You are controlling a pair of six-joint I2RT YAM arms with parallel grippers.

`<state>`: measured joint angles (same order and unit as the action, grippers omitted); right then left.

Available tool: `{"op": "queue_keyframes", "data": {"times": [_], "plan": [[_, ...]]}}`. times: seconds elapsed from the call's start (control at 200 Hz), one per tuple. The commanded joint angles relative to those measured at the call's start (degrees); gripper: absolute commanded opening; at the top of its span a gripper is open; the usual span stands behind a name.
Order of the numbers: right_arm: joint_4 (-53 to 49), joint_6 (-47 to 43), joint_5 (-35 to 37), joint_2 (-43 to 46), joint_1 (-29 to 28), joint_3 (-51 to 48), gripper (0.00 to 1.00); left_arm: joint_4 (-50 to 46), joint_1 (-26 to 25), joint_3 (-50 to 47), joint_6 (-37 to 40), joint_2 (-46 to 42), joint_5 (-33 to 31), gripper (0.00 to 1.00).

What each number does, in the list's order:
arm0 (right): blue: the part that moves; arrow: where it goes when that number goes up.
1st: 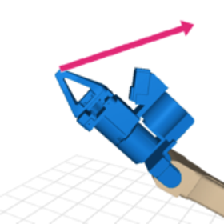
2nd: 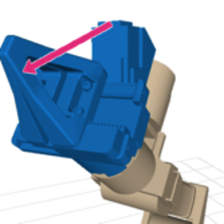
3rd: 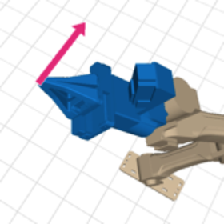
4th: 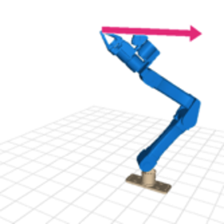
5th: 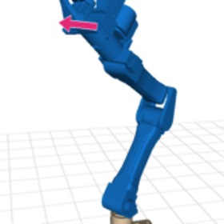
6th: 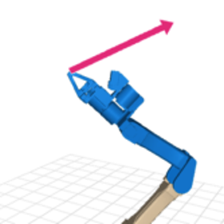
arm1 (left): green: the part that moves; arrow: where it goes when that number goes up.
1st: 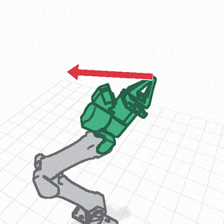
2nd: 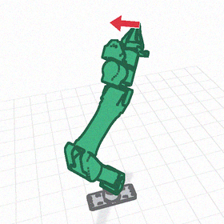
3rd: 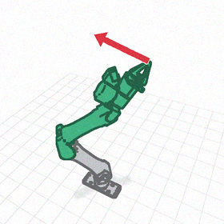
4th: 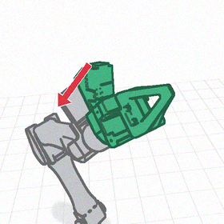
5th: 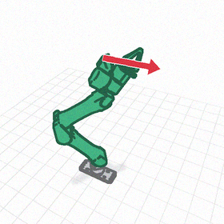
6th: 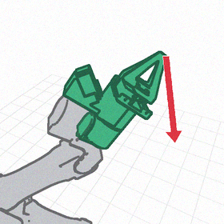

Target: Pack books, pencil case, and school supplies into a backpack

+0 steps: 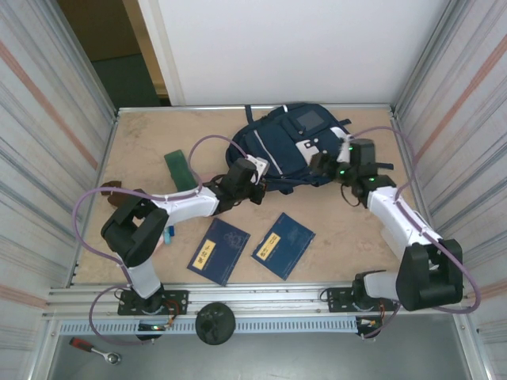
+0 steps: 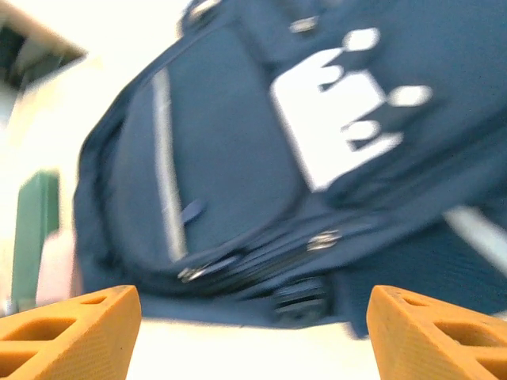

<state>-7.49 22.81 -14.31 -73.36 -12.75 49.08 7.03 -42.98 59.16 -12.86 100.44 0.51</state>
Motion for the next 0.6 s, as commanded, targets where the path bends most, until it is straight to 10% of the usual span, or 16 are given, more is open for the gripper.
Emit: {"op": "queue_keyframes", "data": {"times": [0.0,0.451,0.596], "plan": [[4.4,-14.5,4.0,-1.1,-5.9,-3.2,0.75,0.1,1.1,2.0,-1.1,-1.8,4.2,0.0],[1.8,-30.9,6.9,-16.1,-15.0,6.0,0.75,0.5,4.0,1.4,-2.2,-3.6,10.2,0.0],[0.7,-32.1,7.7,-20.7,-15.5,9.4,0.55,0.6,4.3,1.3,-2.3,-3.9,10.8,0.0]]}}
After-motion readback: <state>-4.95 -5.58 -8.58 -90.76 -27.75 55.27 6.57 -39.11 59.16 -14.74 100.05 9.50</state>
